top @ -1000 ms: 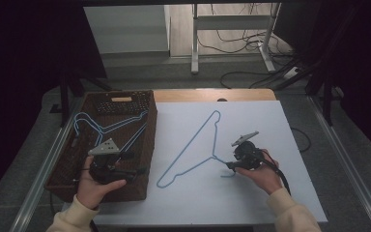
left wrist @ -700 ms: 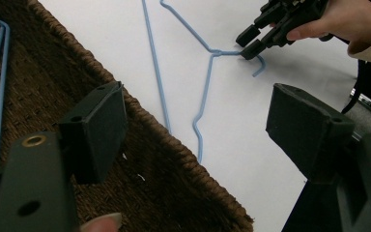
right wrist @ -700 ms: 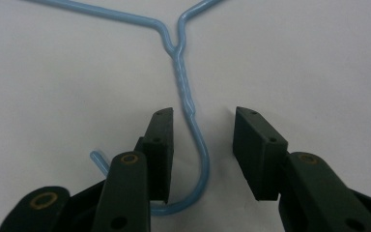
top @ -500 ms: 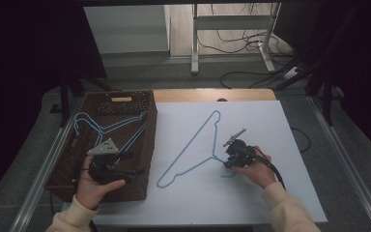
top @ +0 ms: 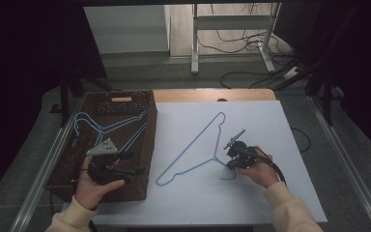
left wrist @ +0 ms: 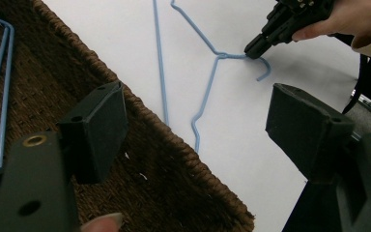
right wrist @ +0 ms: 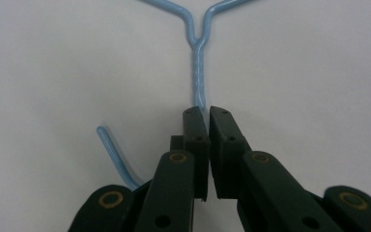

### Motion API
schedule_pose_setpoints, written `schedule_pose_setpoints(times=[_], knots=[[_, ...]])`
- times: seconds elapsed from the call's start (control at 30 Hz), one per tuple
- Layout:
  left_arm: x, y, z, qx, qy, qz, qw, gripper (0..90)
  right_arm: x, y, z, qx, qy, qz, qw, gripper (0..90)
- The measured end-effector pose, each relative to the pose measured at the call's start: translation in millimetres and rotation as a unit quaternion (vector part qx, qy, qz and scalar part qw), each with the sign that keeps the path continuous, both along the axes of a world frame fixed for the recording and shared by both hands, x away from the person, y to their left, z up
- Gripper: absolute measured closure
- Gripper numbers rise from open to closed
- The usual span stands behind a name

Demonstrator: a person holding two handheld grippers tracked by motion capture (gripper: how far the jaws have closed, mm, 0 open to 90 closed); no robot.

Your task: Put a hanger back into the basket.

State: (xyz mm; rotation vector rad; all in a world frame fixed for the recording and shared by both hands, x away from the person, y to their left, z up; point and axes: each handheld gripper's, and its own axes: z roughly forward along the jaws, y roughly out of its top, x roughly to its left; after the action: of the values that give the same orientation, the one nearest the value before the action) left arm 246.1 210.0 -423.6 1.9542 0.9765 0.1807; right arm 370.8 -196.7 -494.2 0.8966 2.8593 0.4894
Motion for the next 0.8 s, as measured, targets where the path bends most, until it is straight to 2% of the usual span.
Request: schedule_pose_setpoints(times=[0.27, 0.57, 0.8], knots=[[-1.2, -5.8, 0.4, 0.003, -0.001, -0.007, 1.0, 22.8, -8.3, -7.2, 15.1, 0.021, 0.0, 0.004, 0.9998, 87.0], [-1.4, -15.9, 0.7, 0.008, 0.0, -0.018, 0.9998, 23.1, -17.5, -19.2, 31.1, 0.034, 0.001, -0.004, 0.9994, 87.2], [-0.5, -36.5, 4.9, 0.012, -0.003, -0.043, 0.999, 23.3, -22.3, -26.2, 38.7, 0.038, 0.004, -0.007, 0.9992, 87.2]])
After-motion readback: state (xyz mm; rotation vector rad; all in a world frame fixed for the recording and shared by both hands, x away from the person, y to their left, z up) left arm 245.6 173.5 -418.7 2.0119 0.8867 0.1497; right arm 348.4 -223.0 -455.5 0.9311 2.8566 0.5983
